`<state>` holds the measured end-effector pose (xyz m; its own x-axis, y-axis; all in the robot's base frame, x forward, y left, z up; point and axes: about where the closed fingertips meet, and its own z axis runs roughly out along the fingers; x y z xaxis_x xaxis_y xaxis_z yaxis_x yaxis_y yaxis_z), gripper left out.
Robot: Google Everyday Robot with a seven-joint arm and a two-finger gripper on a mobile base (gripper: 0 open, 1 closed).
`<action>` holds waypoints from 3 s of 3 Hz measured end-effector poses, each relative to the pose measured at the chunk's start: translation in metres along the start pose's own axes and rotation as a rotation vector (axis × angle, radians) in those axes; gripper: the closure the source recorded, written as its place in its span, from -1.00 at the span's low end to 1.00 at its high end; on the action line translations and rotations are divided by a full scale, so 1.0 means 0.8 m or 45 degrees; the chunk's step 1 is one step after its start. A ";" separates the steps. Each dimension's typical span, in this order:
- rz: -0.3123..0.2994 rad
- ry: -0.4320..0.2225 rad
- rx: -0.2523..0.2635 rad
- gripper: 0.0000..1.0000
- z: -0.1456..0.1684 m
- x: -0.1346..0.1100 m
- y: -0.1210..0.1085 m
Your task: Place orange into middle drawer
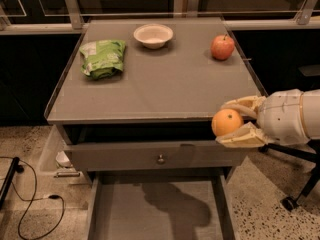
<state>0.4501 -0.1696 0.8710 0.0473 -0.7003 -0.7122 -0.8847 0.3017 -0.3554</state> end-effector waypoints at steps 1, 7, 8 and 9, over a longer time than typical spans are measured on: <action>0.054 0.038 -0.092 1.00 0.036 0.036 0.053; 0.324 0.076 -0.393 1.00 0.267 0.240 0.222; 0.358 0.033 -0.371 1.00 0.315 0.285 0.240; 0.397 0.027 -0.370 1.00 0.351 0.324 0.259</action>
Offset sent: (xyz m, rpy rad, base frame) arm -0.0931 0.0385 -0.2064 -0.0365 0.3210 0.0872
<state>0.4089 -0.1070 0.4428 -0.2503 -0.6187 -0.7447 -0.9492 0.3084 0.0628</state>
